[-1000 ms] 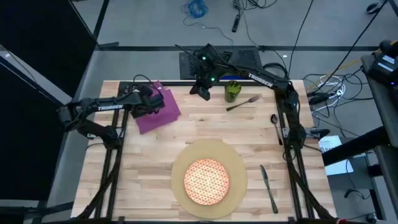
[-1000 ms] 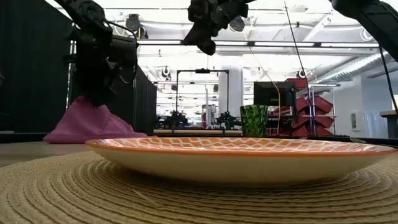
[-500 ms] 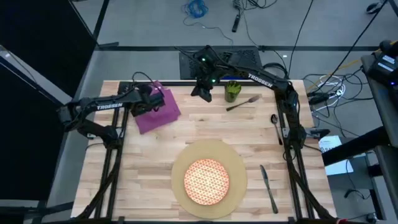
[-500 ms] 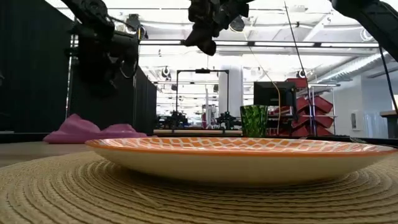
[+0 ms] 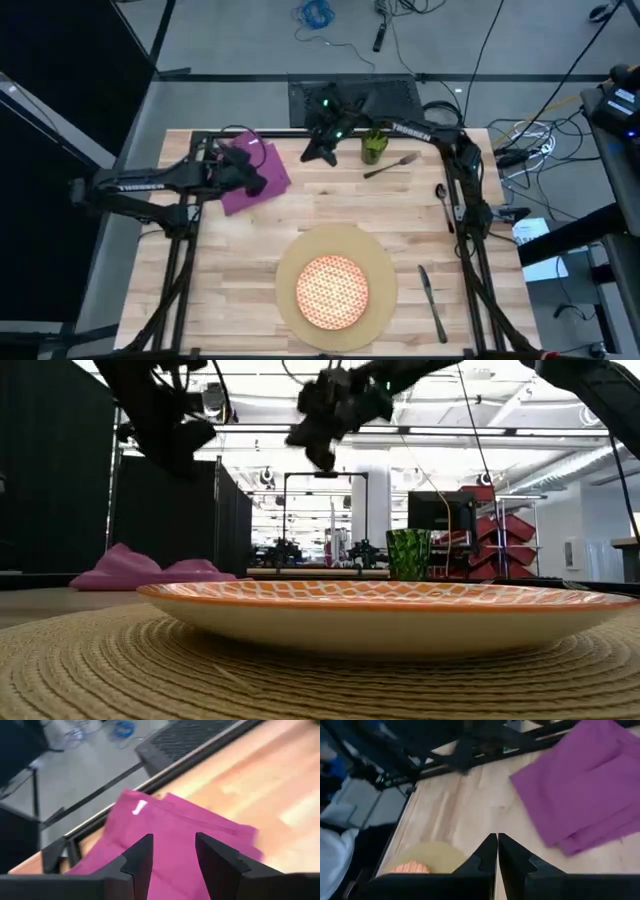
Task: Set table place
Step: Fold the purple table napkin
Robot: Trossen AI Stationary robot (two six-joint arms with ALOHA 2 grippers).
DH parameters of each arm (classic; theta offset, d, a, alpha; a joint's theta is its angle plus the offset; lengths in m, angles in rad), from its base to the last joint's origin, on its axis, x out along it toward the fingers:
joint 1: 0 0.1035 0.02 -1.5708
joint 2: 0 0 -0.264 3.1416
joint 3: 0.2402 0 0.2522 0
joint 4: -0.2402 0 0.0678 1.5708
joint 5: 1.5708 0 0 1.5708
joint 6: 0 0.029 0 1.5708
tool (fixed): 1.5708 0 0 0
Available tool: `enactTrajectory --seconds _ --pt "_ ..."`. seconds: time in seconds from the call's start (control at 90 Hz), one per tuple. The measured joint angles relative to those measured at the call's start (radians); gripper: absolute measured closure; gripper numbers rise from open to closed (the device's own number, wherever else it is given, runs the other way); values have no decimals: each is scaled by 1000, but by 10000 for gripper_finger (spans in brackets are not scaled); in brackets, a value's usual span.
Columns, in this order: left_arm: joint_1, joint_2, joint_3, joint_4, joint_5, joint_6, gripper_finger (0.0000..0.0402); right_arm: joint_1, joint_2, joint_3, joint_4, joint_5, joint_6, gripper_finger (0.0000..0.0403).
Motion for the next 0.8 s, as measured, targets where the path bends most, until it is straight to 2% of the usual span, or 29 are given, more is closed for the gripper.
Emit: enactTrajectory --seconds 0.111,0.244,0.333,0.422,0.522,0.644,0.722,0.8 --pt "-107 -42 -1 -42 -127 -60 267 19 3 -228 400 16 214 403" --pt "-207 -120 -1 -45 -246 -92 267 31 3 -448 956 126 521 403" --pt "-238 -156 -1 -35 -297 -93 267 40 2 -501 1145 202 581 403" --pt "-250 -183 -1 -25 -326 -93 267 53 0 -499 1136 266 559 394" --pt "-251 -201 -1 -25 -338 -97 267 65 9 -458 1073 339 576 366" --pt "-250 -220 -1 -30 -359 -116 267 66 53 -339 882 345 610 321" --pt "-239 -224 -1 -42 -305 -122 267 65 103 -246 706 326 595 296" --pt "-216 -209 -2 -70 -223 -152 267 63 133 -168 567 313 513 278"
